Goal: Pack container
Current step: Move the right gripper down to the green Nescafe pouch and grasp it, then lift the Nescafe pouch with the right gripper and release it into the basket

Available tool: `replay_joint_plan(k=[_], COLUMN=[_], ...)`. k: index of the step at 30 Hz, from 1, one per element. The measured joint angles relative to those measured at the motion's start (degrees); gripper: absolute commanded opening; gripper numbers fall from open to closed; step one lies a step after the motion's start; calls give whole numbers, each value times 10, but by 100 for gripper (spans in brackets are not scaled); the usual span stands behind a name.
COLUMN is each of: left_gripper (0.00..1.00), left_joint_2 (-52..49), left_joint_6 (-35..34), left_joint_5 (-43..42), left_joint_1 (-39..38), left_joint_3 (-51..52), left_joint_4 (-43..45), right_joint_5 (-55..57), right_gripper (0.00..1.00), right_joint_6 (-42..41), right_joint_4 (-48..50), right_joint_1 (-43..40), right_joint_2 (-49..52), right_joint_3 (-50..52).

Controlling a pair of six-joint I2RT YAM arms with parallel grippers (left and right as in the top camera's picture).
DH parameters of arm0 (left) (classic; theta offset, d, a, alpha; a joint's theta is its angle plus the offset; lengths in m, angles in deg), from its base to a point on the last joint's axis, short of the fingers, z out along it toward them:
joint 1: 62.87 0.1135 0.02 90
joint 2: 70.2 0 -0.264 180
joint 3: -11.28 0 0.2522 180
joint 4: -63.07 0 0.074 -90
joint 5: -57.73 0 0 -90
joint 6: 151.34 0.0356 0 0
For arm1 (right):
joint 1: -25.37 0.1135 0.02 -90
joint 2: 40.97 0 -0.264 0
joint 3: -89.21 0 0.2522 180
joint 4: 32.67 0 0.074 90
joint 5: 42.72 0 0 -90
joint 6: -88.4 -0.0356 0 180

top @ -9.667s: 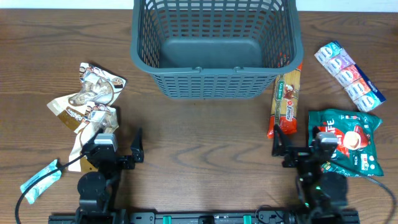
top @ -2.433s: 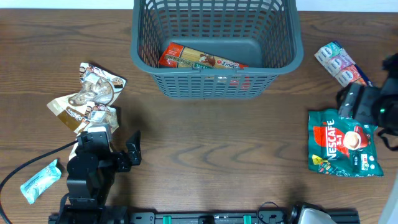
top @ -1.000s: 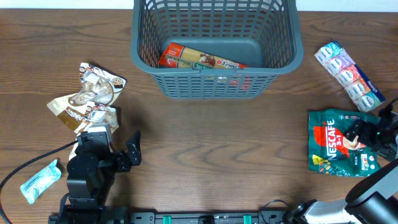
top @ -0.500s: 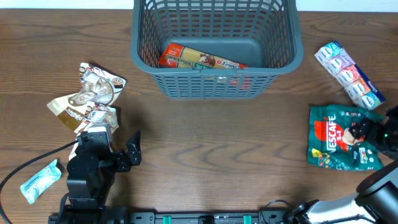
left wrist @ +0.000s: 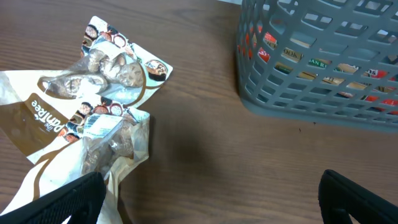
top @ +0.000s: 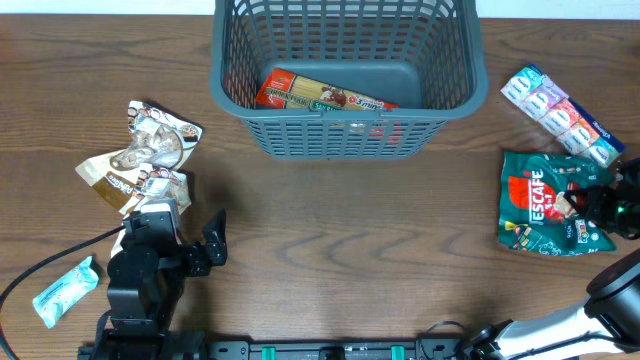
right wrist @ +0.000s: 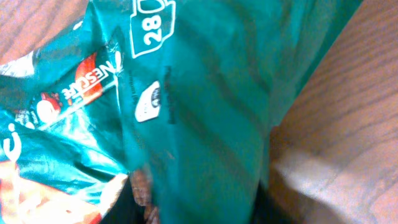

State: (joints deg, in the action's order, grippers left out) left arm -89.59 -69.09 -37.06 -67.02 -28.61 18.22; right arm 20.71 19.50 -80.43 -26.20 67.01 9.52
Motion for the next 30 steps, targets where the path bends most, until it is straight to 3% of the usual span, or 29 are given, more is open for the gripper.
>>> replay_joint_plan(k=[18, 23, 30], left_gripper=[99, 99, 99], left_joint_2=[0, 0, 0], left_joint_6=[0, 0, 0], left_joint_5=[0, 0, 0], left_joint_1=[0, 0, 0], left_joint_3=[0, 0, 0], left_joint_4=[0, 0, -17], right_joint_5=[40, 86, 113], right_gripper=[1, 1, 1], right_joint_6=[-34, -39, -39], right_joint_4=[-2, -21, -57], right_joint_1=[35, 101, 203], right_joint_2=[-27, -88, -258], right_joint_3=[6, 27, -10])
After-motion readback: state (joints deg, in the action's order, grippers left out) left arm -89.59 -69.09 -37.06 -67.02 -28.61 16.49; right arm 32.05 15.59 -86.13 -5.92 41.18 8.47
